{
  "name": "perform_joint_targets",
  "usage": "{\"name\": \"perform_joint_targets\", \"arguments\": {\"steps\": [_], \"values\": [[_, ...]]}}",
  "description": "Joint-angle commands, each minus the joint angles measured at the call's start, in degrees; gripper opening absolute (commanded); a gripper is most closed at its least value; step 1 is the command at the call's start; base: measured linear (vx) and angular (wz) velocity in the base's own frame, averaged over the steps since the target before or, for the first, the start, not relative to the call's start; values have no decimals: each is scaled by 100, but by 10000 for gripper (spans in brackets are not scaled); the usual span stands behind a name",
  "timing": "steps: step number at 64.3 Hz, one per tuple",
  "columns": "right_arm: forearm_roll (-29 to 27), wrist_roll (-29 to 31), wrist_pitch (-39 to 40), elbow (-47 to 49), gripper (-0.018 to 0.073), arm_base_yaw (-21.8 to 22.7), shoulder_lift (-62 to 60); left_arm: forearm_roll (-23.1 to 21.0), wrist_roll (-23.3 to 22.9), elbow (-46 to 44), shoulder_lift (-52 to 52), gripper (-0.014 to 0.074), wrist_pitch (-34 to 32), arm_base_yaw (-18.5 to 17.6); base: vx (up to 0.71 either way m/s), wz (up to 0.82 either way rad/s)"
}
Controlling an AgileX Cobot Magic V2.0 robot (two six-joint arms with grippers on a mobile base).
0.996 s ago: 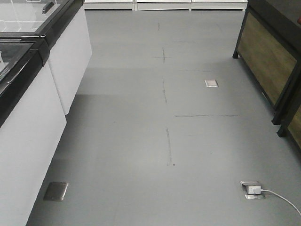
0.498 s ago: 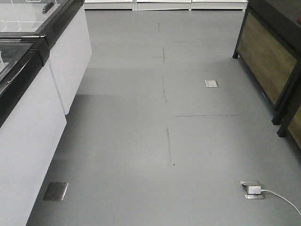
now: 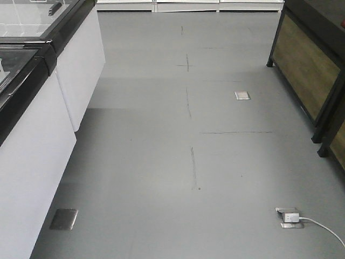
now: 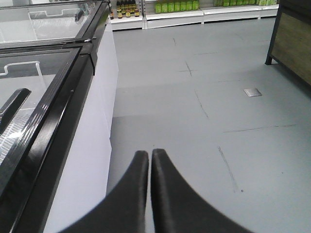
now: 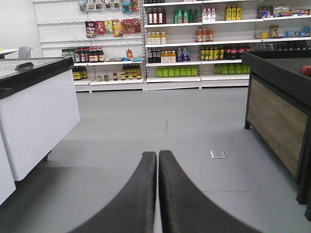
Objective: Left arm holds basket, right arm returns cookies
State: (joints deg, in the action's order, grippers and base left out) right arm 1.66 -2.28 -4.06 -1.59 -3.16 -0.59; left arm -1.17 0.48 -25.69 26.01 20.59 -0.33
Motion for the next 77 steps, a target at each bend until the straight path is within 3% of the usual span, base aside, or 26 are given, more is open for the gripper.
{"name": "perform_joint_targets", "arguments": {"steps": [1,21,43,53,58,71,77], "values": [[3,5,437,-16,-8,30,-72,-26,-48,-194,51,-6,-443,-2,0,0],[3,5,437,-16,-8,30,-72,-15,-14,-199,51,52,-419,-2,0,0],[3,5,437,-16,-8,30,-72,-15,26,-199,51,337,-380,-2,0,0],[3,5,437,-16,-8,30,-72,-21,-82,-199,51,381,-189,-2,0,0],[3,5,437,-16,-8,30,-72,-150,-545,-199,51,380,-108,-2,0,0],[3,5,437,-16,-8,30,-72,-303,-2844,-199,319,380,488,-2,0,0],[3,5,437,-16,-8,30,-72,-352,-3196,-204,741,380,683,-2,0,0]]}}
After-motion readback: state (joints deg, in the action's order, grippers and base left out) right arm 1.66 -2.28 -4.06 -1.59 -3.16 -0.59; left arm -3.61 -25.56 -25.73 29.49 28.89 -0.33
